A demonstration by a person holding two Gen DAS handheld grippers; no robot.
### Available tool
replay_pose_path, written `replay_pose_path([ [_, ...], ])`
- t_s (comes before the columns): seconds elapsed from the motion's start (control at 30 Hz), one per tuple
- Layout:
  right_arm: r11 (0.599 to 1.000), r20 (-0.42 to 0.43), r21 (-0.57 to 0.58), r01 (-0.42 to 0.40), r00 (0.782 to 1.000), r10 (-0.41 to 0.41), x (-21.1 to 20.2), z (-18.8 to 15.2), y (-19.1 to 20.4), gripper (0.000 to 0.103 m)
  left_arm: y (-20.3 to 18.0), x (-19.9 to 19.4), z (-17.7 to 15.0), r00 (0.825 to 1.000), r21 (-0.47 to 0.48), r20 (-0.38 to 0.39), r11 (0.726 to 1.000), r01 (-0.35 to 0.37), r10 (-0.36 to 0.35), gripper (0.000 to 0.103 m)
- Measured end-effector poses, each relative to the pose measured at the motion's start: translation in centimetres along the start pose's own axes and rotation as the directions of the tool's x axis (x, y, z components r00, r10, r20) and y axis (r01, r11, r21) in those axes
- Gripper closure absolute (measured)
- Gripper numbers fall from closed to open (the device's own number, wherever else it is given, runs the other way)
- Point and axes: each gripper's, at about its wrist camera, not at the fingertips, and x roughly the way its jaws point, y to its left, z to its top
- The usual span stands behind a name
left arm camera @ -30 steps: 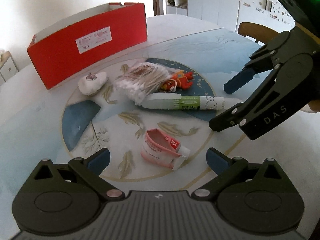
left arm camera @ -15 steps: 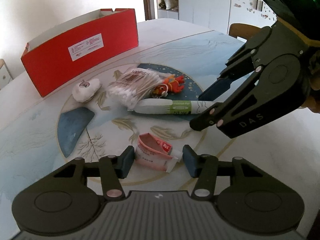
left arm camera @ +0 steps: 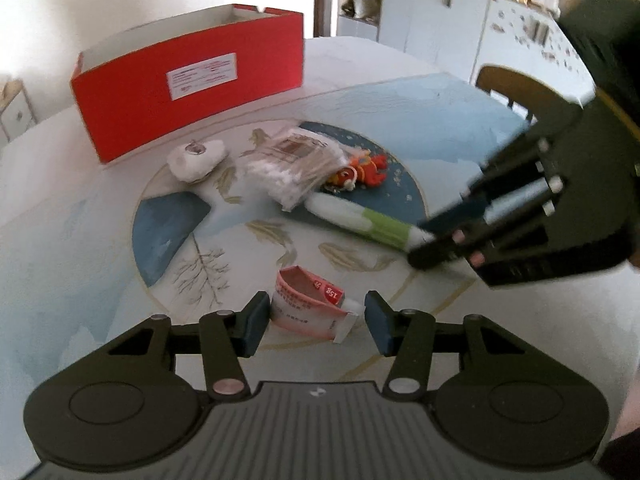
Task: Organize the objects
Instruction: 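Grasp the pink toothpaste box with the left gripper while the right grasps the white-green tube, then carry the toothpaste box and tube with both grippers over the red box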
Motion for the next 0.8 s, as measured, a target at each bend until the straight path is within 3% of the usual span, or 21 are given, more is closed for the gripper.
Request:
replay_pose_path([
  [0.3,0.983,0.022,0.158,-0.091,0.996,0.088,-2.0,-1.7,-0.5,0.087,0.9,-1.4,0.5,0.999,-0.098,0.008,0.994,0.040,-0.040,0.052],
  [0.8,0.921,0.129,0.340,-0.187,0.980,0.151,-5.4,-0.7,-1.9,0.087,2.1,-2.8,2.0,0.996,-0.168,0.047,0.983,0.080,-0.073,0.052],
])
